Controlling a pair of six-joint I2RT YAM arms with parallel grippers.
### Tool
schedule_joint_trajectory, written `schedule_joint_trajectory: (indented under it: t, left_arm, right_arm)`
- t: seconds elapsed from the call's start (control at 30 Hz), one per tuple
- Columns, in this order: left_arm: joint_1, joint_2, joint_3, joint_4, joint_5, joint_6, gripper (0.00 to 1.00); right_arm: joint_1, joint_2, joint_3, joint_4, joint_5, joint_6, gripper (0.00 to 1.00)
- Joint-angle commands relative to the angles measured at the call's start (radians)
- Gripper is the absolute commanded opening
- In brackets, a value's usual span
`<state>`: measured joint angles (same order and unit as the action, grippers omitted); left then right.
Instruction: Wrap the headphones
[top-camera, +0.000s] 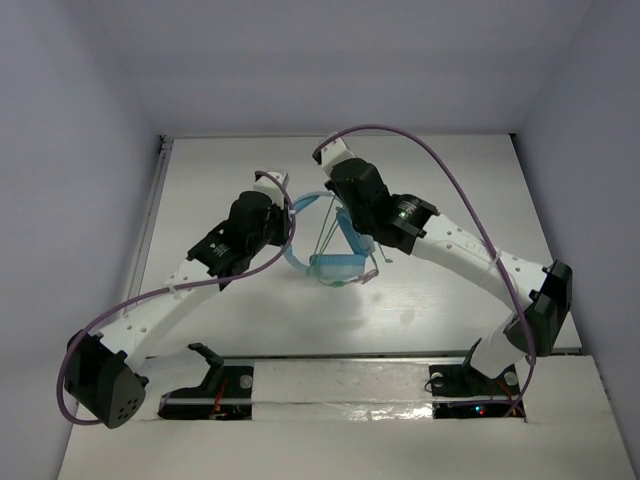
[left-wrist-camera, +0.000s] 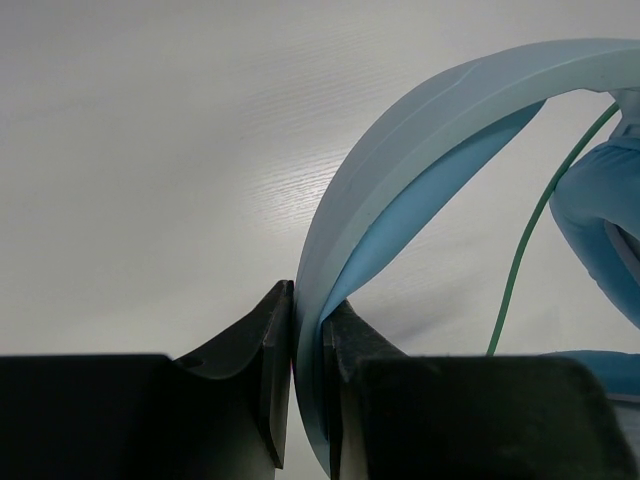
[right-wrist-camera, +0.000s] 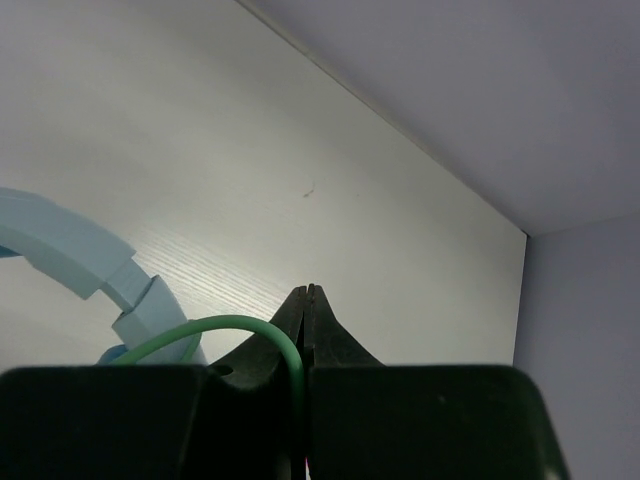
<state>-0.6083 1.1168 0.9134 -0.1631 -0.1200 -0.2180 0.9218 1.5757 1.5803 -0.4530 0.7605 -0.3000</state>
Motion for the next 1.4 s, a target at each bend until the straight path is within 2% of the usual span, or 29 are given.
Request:
schedule_joint_trajectory:
  t: [0.0,0.1,0.23,0.37,0.53,0.67,0.77,1.03,1.1,1.37]
  left_arm:
    - [-0.005,-0.022,0.067,-0.004,0.02,0.037,0.0]
    - [-0.005,-0.012,0.09,-0.003,0.112,0.058,0.0]
    - [0.007,-0.011,0.099,0.013,0.126,0.026,0.0]
    - [0.007,0.008,0.139,0.019,0.267,0.028,0.0]
    - [0.016,-0.014,0.157,0.02,0.321,0.031,0.0]
    - [0.027,-0.014,0.185,0.031,0.399,-0.001,0.0]
    - [0.073,-0.006,0.194,0.042,0.456,-0.02,0.0]
    - [0.128,-0.011,0.205,0.094,0.508,-0.075,0.0]
    - [0.139,-0.009,0.208,0.102,0.528,-0.086,0.0]
    - [0.186,-0.032,0.211,0.157,0.605,-0.147,0.0]
  right_arm:
    - [-0.015,-0.051,-0.048,0.092,0.014,0.001,0.0]
    - [-0.052,-0.065,-0.078,0.119,-0.001,0.005,0.0]
    - [-0.072,-0.078,-0.104,0.138,-0.009,0.024,0.0]
    - [-0.118,-0.088,-0.124,0.151,-0.069,0.059,0.0]
    - [-0.143,-0.1,-0.157,0.172,-0.102,0.099,0.0]
    - [-0.152,-0.12,-0.186,0.188,-0.113,0.148,0.06]
    - [-0.152,-0.16,-0.226,0.223,-0.131,0.185,0.2]
    - [-0.212,-0.282,-0.348,0.345,-0.329,0.343,0.23]
    - [-0.222,-0.296,-0.393,0.402,-0.369,0.367,0.27]
    - [-0.297,-0.325,-0.517,0.559,-0.547,0.452,0.27]
